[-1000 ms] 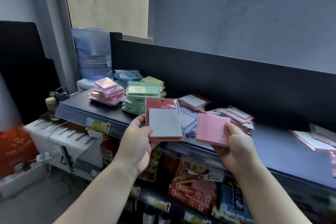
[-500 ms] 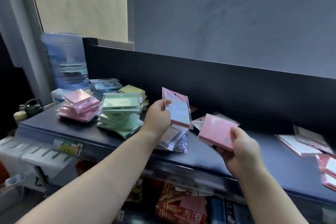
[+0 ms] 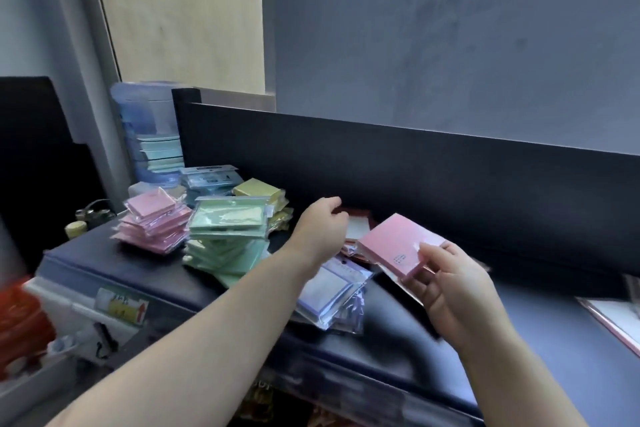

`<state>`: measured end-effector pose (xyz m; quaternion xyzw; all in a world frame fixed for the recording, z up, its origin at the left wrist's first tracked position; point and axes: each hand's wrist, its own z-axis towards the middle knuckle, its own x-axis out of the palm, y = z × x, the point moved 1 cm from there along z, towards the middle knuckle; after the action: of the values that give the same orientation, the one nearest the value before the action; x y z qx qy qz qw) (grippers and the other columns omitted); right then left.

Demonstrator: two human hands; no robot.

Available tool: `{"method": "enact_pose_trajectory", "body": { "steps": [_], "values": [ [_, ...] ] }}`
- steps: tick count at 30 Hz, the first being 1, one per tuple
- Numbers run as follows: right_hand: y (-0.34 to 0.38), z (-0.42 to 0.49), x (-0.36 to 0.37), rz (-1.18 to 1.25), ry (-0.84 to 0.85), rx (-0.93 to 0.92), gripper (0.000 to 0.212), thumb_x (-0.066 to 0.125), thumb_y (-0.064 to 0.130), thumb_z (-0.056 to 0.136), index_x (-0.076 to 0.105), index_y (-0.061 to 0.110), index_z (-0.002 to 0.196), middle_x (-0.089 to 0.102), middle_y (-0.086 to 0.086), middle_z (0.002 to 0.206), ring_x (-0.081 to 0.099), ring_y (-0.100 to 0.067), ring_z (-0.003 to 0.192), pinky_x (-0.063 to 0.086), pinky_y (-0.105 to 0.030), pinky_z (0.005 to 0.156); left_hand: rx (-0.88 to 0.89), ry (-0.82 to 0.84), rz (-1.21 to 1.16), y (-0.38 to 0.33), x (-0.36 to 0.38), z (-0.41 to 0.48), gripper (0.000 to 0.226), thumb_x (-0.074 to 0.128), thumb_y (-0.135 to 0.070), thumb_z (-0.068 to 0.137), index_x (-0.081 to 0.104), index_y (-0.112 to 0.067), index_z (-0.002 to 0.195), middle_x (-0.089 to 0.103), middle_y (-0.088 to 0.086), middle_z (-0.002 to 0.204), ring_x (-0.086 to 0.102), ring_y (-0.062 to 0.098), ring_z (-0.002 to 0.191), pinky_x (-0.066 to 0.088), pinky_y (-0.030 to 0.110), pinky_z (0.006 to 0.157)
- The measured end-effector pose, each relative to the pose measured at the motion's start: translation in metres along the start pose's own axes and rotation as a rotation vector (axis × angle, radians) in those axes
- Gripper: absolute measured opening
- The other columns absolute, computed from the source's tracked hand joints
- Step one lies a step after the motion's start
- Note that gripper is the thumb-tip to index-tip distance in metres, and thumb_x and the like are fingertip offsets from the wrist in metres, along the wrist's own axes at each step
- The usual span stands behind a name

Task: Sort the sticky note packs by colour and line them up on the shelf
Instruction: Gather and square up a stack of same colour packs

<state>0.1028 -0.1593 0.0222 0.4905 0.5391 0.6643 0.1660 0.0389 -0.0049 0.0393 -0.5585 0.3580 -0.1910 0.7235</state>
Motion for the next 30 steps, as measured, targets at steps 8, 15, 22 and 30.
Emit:
{"method": "enact_pose_trajectory", "body": {
  "steps": [8,15,22,30],
  "values": [
    [-0.024,0.002,0.076,-0.093,0.208,0.014,0.015,0.049,-0.003,0.093,0.056,0.004,0.105,0.067,-0.017,0.088,0.069,-0.021,0.064,0.056,-0.025,0.053,0.002,0.013,-0.253,0.023,-0.063,-0.034,0.038,0.059,-0.014,0.092,0.047,-0.018,0.127,0.061,0.011,0.109,0.065,0.022,0.094,0.055,0.029,0.076],
    [-0.061,0.002,0.173,-0.250,0.281,-0.079,0.026,0.055,0.000,0.091,0.053,0.012,0.114,0.066,-0.008,0.090,0.067,-0.014,0.063,0.056,-0.023,0.056,0.064,-0.118,-0.379,0.049,-0.166,-0.030,0.025,0.061,-0.004,0.089,0.055,-0.021,0.105,0.067,0.012,0.098,0.066,0.019,0.075,0.052,0.028,0.059],
    [-0.114,0.015,0.284,-0.352,0.304,-0.057,0.040,0.050,-0.005,0.093,0.044,0.011,0.128,0.058,-0.006,0.100,0.064,-0.011,0.073,0.057,-0.021,0.067,0.102,-0.305,-0.207,0.089,-0.283,0.004,0.024,0.069,-0.027,0.073,0.061,-0.032,0.096,0.072,0.003,0.096,0.069,0.024,0.088,0.055,0.039,0.077],
    [-0.159,0.025,0.333,-0.661,0.224,-0.032,0.051,0.047,-0.001,0.092,0.040,0.009,0.141,0.060,-0.004,0.124,0.064,-0.013,0.084,0.052,-0.034,0.085,0.071,-0.209,0.051,0.133,-0.333,0.065,0.035,0.062,-0.013,0.087,0.060,-0.010,0.121,0.067,0.005,0.102,0.062,0.020,0.092,0.050,0.033,0.090]
  ]
}}
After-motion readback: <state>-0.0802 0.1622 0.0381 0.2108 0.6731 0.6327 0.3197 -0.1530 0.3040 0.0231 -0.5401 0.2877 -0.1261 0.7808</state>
